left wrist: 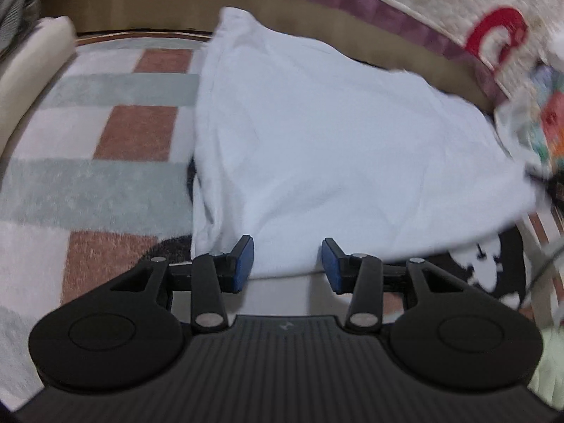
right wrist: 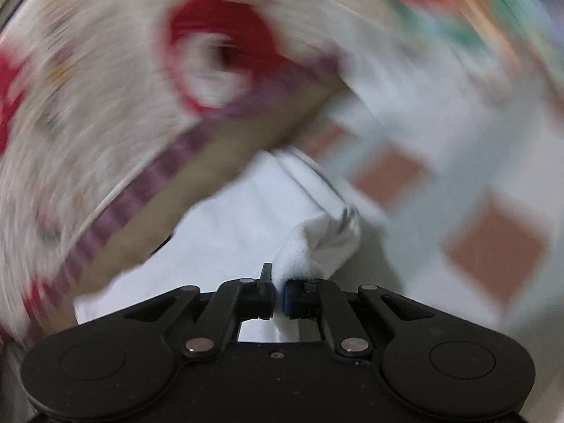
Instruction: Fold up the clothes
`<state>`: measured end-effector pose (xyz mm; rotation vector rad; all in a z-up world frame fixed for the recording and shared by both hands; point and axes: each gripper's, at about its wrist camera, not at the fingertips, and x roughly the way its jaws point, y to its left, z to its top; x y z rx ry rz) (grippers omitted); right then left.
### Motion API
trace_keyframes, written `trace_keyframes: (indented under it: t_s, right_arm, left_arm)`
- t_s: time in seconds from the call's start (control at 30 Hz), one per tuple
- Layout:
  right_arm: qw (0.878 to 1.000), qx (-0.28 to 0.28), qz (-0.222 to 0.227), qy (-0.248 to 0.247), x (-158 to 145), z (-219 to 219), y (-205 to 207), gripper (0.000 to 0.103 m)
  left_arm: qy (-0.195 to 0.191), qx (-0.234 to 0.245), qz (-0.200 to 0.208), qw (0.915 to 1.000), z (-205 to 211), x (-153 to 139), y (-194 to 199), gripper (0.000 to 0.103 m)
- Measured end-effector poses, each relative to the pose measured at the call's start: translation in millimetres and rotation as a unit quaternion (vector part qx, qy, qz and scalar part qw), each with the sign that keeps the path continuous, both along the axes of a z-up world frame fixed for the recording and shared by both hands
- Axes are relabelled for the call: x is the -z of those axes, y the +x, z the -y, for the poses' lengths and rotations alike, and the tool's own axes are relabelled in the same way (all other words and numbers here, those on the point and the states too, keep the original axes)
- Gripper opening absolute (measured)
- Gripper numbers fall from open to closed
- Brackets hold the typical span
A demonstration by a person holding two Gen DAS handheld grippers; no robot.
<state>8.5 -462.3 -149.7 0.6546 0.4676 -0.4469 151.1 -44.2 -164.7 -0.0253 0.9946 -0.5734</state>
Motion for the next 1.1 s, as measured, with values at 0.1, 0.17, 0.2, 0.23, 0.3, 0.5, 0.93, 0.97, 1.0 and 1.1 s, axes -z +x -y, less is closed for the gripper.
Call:
trace_keyframes:
  t_s: [0.1, 0.17, 0.2, 0.23, 0.3, 0.5, 0.93, 0.97, 1.0, 1.1]
  right_arm:
    - [0.992, -0.067, -0.024, -0.102, -34, -26, 26, 0.008]
    - [0.99, -0.094, -0.022, -0.103, -52, -36, 43, 0.008]
    - [0.988, -0.108, -0.021, -0.104, -61, -41, 52, 0.008]
    - [0.985, -0.131, -0.02, -0.112, -72, -52, 64, 0.008]
    - [0.973, -0.188, -0.017, -0.135, -95, -84, 90, 0.008]
    - [0.906, -0.372, -0.028, -0.202, -99, -208, 128, 0.008]
    - [0.877, -0.449, -0.068, -0.155, 0, -276, 151, 0.007]
    - [0.88, -0.448, -0.048, -0.151, -5, -274, 147, 0.007]
    - [0.883, -0.446, -0.027, -0.146, -11, -271, 143, 0.007]
    - [0.886, -0.432, 0.015, -0.169, -20, -273, 124, 0.007]
  left_arm:
    - [-0.017, -0.004, -0.02, 0.9996, -12, -4, 2, 0.042]
    - [-0.055, -0.031, -0.036, 0.9973, -27, -2, 3, 0.042]
    - [-0.072, -0.041, -0.046, 0.9955, -33, 0, 4, 0.042]
    - [-0.083, -0.044, -0.049, 0.9944, -38, 0, 3, 0.041]
    - [-0.093, -0.034, -0.037, 0.9944, -44, -3, 2, 0.037]
    - [-0.144, -0.022, -0.026, 0.9889, -45, -11, 11, 0.036]
    - [-0.232, -0.039, -0.066, 0.9697, -76, 11, 40, 0.036]
    - [-0.249, -0.037, -0.07, 0.9653, -78, 8, 42, 0.036]
    - [-0.266, -0.036, -0.074, 0.9605, -80, 5, 43, 0.036]
    - [-0.318, -0.038, -0.093, 0.9426, -87, 2, 46, 0.036]
